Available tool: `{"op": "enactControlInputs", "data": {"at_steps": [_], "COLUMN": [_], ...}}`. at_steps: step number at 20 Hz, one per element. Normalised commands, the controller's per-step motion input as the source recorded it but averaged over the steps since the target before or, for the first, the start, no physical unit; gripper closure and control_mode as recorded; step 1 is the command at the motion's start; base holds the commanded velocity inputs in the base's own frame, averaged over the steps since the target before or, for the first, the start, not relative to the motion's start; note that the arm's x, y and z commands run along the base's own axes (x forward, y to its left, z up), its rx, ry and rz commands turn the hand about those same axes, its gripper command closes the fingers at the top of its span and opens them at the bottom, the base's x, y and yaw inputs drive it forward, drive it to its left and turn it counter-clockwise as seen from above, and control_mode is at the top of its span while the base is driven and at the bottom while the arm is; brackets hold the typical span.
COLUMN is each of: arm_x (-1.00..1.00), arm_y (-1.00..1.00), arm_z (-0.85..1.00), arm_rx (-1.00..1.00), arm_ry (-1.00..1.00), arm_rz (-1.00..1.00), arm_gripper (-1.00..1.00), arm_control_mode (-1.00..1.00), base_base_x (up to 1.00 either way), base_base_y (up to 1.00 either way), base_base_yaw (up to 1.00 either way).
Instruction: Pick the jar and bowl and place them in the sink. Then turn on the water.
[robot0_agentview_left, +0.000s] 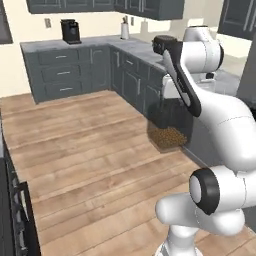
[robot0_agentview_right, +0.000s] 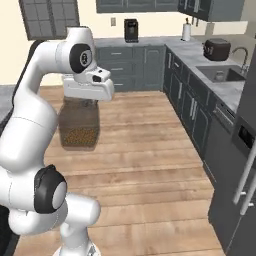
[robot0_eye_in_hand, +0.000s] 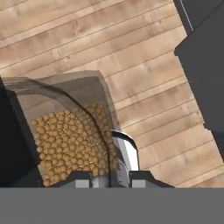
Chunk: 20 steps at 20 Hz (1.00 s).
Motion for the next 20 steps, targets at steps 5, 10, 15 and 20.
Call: {"op": "enactControlInputs", "data": {"at_steps": [5, 10, 15, 20], "arm_x": [0.00, 0.00, 0.00, 0.00], "arm_y": [0.00, 0.00, 0.00, 0.00], "arm_z": [0.00, 0.00, 0.00, 0.00], "arm_rx": [0.00, 0.00, 0.00, 0.00], "arm_ry": [0.00, 0.00, 0.00, 0.00], "arm_rz": [0.00, 0.00, 0.00, 0.00], "arm_gripper": [1.00, 1.00, 1.00, 1.00], "arm_control_mode": [1.00, 1.00, 1.00, 1.00], "base_base_x": [-0.11, 0.27, 0.54, 0.74], "base_base_y": [0.02, 0.66, 0.89, 0.82], "base_base_yaw": [-0.79, -0.16, 0.00, 0.00]}}
